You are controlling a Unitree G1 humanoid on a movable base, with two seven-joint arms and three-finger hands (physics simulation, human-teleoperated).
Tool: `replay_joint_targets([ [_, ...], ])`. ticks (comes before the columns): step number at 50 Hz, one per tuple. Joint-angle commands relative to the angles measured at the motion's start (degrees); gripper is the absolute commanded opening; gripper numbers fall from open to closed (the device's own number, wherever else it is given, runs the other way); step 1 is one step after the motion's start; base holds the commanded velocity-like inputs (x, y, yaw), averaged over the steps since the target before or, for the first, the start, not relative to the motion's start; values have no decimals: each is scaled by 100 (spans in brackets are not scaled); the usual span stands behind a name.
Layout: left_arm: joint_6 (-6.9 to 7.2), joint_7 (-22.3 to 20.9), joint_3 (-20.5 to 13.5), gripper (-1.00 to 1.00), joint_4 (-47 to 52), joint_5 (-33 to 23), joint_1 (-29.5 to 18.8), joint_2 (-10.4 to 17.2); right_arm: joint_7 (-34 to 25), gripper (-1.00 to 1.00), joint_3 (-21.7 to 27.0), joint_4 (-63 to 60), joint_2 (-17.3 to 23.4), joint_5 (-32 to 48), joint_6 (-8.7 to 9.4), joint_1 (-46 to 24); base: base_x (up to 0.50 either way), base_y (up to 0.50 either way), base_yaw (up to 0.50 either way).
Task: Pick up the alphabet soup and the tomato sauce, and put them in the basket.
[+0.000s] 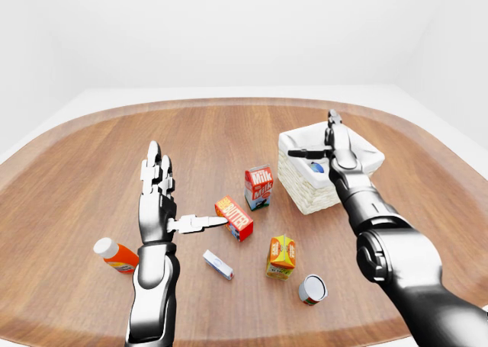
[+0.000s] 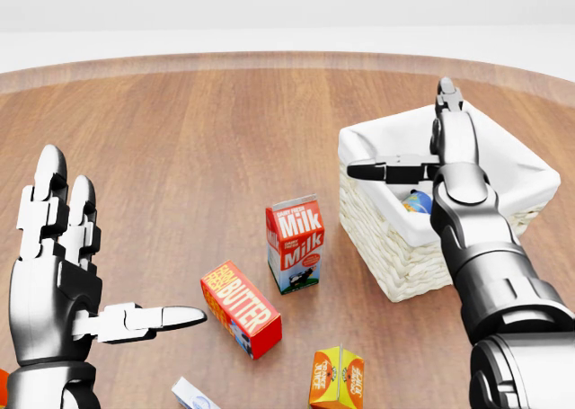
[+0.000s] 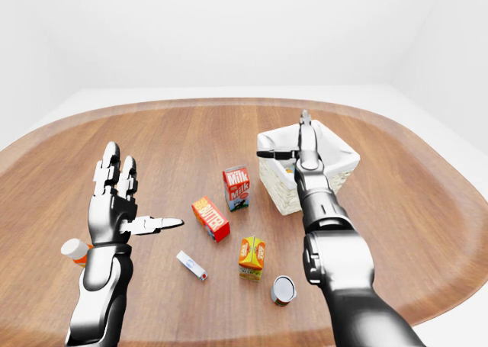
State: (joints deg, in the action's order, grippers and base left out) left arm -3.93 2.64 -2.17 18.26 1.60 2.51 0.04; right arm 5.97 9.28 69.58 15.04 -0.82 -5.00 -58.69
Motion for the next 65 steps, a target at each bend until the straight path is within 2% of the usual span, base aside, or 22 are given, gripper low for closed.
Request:
replay_joint_targets([
  [1, -1, -77, -12, 100, -67, -7, 36, 16, -231, 100, -90, -655, -99, -304, 0, 382, 0, 0, 0],
  [13, 1, -78, -11, 100, -66, -7, 36, 16, -319, 100, -263, -2711, -341, -331, 0, 1324, 0, 0, 0],
  [24, 3, -78, -11, 100, -66, -7, 36, 17, -402, 100, -270, -3800, -473, -292, 0, 2106, 0, 0, 0],
  [65, 4, -76, -11, 100, -65, -8, 36, 16, -725, 100, -258, -6688, -815, -40, 0, 4177, 0, 0, 0],
])
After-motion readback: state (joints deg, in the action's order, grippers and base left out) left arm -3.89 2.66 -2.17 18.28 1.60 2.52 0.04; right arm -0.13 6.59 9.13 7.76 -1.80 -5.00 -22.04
